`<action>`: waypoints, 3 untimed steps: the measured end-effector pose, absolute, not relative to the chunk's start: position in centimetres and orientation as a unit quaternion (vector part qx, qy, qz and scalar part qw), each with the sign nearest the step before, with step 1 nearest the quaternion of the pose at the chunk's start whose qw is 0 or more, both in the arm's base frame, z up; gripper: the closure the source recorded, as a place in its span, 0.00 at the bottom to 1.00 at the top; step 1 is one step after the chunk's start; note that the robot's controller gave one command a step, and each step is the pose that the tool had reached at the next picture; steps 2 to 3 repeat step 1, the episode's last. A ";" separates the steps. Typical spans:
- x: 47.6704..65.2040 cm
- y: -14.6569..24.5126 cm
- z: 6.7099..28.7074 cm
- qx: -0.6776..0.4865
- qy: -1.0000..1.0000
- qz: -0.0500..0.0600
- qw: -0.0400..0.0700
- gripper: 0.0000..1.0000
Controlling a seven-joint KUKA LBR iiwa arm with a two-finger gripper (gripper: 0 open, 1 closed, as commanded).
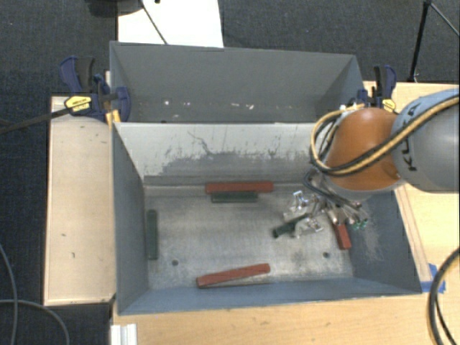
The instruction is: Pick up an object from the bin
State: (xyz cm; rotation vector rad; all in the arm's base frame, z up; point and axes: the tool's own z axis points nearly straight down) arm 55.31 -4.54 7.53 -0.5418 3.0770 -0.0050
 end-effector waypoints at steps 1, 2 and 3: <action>53.7 -0.3 22.5 -0.237 0.972 0.000 0.002 1.00; 53.7 -0.3 22.5 -0.237 0.972 0.000 0.002 1.00; 53.7 -0.3 22.5 -0.237 0.972 0.000 0.002 1.00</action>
Offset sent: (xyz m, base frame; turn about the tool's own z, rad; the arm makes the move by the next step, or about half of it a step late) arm 0.0000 0.0000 0.0000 0.0000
